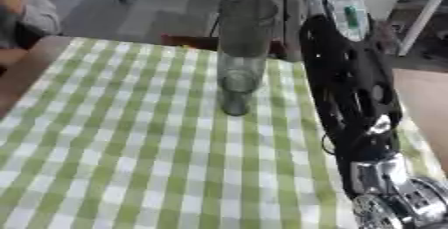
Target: Arrange flowers into the vase.
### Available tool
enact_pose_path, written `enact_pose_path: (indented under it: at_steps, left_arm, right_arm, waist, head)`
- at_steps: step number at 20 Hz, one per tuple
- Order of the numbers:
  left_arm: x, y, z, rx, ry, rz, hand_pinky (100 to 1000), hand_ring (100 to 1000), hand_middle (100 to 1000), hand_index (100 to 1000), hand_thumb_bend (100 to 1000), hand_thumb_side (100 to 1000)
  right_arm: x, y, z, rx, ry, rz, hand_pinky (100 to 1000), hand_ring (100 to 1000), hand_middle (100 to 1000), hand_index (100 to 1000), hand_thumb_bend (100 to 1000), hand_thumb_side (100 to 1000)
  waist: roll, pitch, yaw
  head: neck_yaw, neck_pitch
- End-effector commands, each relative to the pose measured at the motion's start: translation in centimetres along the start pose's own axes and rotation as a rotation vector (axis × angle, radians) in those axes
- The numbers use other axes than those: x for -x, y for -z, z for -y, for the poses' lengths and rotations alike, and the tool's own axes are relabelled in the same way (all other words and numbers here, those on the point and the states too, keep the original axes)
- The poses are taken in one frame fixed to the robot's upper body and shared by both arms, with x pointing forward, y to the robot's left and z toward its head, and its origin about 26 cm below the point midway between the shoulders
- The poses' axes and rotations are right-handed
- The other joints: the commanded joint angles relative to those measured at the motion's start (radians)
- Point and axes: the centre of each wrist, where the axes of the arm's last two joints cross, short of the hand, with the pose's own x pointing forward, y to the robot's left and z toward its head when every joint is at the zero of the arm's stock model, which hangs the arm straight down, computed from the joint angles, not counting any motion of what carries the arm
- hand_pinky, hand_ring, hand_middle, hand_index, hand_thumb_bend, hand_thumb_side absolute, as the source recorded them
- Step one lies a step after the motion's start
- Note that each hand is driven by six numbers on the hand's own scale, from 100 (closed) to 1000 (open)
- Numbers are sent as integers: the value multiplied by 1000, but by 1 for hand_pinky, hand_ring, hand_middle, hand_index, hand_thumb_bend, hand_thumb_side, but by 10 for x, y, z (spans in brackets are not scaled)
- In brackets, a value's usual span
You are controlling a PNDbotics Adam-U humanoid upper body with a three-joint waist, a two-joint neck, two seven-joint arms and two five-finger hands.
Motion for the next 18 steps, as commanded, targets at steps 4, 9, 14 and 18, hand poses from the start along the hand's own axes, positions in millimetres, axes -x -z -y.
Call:
enact_pose_path:
  at_steps: [4, 9, 14, 18]
  left_arm:
    - [-5, 4, -3, 20, 16, 16, 661, 859, 913, 990, 100, 865]
    - [-5, 3, -4, 17, 18, 14, 661, 860, 913, 990, 100, 865]
    - [-5, 2, -4, 17, 20, 12, 660, 860, 913, 990, 100, 864]
    - [-5, 2, -5, 17, 21, 11, 658, 860, 913, 990, 100, 864]
  right_arm:
    - [-4, 19, 15, -85, -67, 2, 100, 100, 100, 120, 100, 709]
    - [0, 19, 23, -129, -112, -21, 100, 100, 100, 120, 100, 719]
    - [2, 19, 26, -155, -125, -32, 100, 100, 100, 120, 100, 727]
    - [4, 18, 30, -188, -149, -28, 100, 100, 100, 120, 100, 736]
  waist:
    - [8, -27, -1]
    - [8, -26, -2]
    - [10, -28, -2]
    - [10, -29, -3]
  head:
    - [6, -76]
    - [-16, -140]
    - [-39, -146]
    - [-46, -150]
